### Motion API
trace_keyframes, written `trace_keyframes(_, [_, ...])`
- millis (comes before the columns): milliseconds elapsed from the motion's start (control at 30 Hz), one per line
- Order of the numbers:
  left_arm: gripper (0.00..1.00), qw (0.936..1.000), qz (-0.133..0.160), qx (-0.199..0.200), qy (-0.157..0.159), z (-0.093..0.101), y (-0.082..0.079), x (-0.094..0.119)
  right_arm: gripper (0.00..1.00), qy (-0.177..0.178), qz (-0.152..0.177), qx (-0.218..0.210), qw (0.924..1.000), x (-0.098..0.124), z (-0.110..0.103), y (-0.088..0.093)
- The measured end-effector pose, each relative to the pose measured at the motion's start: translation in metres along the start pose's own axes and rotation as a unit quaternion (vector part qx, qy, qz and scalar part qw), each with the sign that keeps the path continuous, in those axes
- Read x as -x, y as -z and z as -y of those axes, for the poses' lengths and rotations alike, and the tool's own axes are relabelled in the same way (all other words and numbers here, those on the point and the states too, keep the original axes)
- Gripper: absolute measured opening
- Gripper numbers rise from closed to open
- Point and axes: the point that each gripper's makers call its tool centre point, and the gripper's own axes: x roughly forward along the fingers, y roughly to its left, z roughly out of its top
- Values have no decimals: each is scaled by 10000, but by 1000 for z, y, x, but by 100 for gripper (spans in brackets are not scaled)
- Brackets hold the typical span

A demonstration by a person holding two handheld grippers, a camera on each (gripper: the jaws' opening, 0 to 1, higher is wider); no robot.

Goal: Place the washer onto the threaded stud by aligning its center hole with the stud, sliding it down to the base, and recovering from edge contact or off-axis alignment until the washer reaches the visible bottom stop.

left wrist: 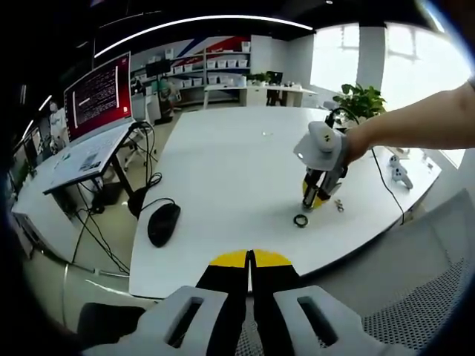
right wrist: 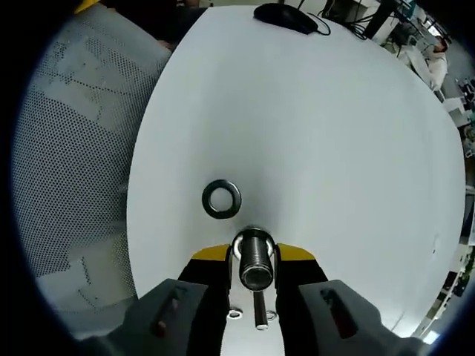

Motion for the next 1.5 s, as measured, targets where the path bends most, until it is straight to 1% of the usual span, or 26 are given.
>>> trace_keyframes(133, [0,10000,3,3,-6,0,0,0,23,-1,15,68,10000,1,0,0])
trace_keyframes(233, [0,10000,11,4,-9,0,0,0,24,-64,25,305,9995,0,-2,1])
trace_keyframes(267, [0,10000,13,6,-9,0,-1,0,26,-46,11,295,9996,0,-1,1])
trace_keyframes(333, [0,10000,13,4,-10,0,0,0,35,28,36,285,9996,-1,1,1])
trace_keyframes(367, [0,10000,14,4,-9,0,0,0,38,67,86,252,9996,-1,1,0])
trace_keyframes(467, [0,10000,19,3,-9,0,-1,0,42,104,212,237,9994,2,2,-3])
trace_keyframes(533, [0,10000,22,5,-11,-1,-1,0,42,89,298,258,9992,6,1,-6])
trace_keyframes(600, [0,10000,25,5,-13,-1,-1,0,43,57,387,370,9985,8,-1,-10])
trace_keyframes(700, [0,10000,33,8,-13,-1,-1,0,50,-28,530,502,9973,10,-6,-15])
trace_keyframes(833, [0,10000,29,10,-16,-1,-1,0,50,-56,613,717,9955,11,-12,-23])
trace_keyframes(1000, [0,10000,29,13,-20,-1,-1,0,51,-76,636,908,9938,10,-16,-29])
trace_keyframes(1200, [0,10000,31,16,-26,-1,-1,0,51,-91,561,1150,9917,7,-21,-32])
trace_keyframes(1300, [0,10000,29,13,-25,-1,-1,0,51,-242,518,1196,9912,5,-27,-33])
trace_keyframes(1433, [0,10000,20,8,-16,0,0,0,50,-196,433,1353,9897,0,-28,-36])
trace_keyframes(1500, [0,10000,12,2,-13,0,0,0,47,-200,379,1381,9895,-3,-28,-37])
